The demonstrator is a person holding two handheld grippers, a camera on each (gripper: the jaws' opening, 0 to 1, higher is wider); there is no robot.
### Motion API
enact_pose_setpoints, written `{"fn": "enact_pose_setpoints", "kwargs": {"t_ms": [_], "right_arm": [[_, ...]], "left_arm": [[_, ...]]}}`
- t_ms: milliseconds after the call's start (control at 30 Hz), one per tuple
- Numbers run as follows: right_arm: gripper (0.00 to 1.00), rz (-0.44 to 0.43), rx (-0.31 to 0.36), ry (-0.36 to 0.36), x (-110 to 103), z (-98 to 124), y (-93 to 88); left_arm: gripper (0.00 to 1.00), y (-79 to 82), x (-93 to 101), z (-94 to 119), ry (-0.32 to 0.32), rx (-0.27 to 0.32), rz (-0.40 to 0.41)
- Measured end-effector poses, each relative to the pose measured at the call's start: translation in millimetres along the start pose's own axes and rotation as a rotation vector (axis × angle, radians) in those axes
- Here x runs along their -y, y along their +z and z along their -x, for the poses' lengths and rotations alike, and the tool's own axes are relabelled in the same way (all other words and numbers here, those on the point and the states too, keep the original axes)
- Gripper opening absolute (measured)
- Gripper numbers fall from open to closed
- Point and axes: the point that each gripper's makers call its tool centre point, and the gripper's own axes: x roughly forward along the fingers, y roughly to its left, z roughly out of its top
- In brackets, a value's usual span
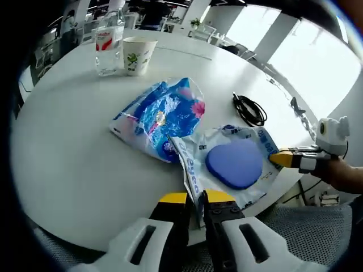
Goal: Arrange the tabletop items into an orderly group along one side of the table until the central work area is clear of visible clutter.
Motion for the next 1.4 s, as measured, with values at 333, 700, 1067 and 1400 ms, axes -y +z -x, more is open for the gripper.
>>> {"fn": "enact_pose_setpoints", "kwargs": {"t_ms": [333,700,1067,1400], "right_arm": [[0.00,0.019,0.021,0.001,-4,11,6.9],[0.00,0.018,0.115,-0.011,-8,24,40.9],[0.00,0.025,0.160,-0.031,0,21,67.6],[0.00,0.057,0.173,-0.038,7,7,90.6]], "left_arm": [[0.01,6.4,6.5,7,0.004,0.022,-0.055],[0.00,45.2,11.9,17,0.024,0.092,-0.148],[0.00,76.8,8.5,6,0.018,0.120,-0.198],[0.00,103.3,-1.2,-7,0.021,0.121,-0.256]]}}
